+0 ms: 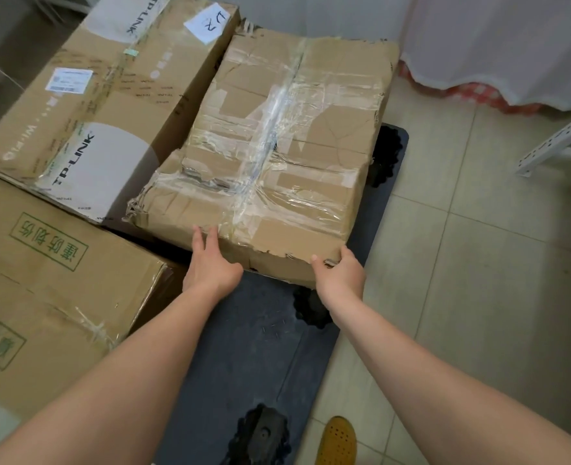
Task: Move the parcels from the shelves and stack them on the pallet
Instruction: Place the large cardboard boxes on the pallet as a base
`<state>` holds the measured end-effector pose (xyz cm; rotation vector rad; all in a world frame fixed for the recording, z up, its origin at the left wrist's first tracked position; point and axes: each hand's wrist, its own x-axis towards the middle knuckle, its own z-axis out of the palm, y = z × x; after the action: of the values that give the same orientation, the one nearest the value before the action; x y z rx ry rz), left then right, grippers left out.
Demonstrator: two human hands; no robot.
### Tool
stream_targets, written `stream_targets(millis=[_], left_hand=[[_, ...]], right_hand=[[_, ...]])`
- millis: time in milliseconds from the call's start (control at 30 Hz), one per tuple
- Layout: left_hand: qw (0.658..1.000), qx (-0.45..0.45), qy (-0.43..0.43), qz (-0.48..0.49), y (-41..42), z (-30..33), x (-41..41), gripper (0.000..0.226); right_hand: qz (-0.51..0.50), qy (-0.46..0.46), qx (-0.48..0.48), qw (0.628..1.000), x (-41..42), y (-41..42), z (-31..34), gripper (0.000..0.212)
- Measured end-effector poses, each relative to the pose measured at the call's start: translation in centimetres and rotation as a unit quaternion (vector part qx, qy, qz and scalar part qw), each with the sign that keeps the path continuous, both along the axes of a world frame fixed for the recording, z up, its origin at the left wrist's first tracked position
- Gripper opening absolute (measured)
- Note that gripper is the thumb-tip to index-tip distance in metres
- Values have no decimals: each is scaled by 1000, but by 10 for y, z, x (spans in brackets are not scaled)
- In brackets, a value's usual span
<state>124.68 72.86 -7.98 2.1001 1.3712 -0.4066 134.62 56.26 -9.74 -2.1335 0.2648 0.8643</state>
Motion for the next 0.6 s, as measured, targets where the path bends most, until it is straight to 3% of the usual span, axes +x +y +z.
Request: stream_targets(millis=[333,600], left_hand=[[999,26,-40,-13,2,0,-18,83],[990,31,-99,-97,-4,6,-29,84]], right_hand=[[66,9,-6,998,-23,21,-1,70],[38,86,68,993,-34,15,8,74]])
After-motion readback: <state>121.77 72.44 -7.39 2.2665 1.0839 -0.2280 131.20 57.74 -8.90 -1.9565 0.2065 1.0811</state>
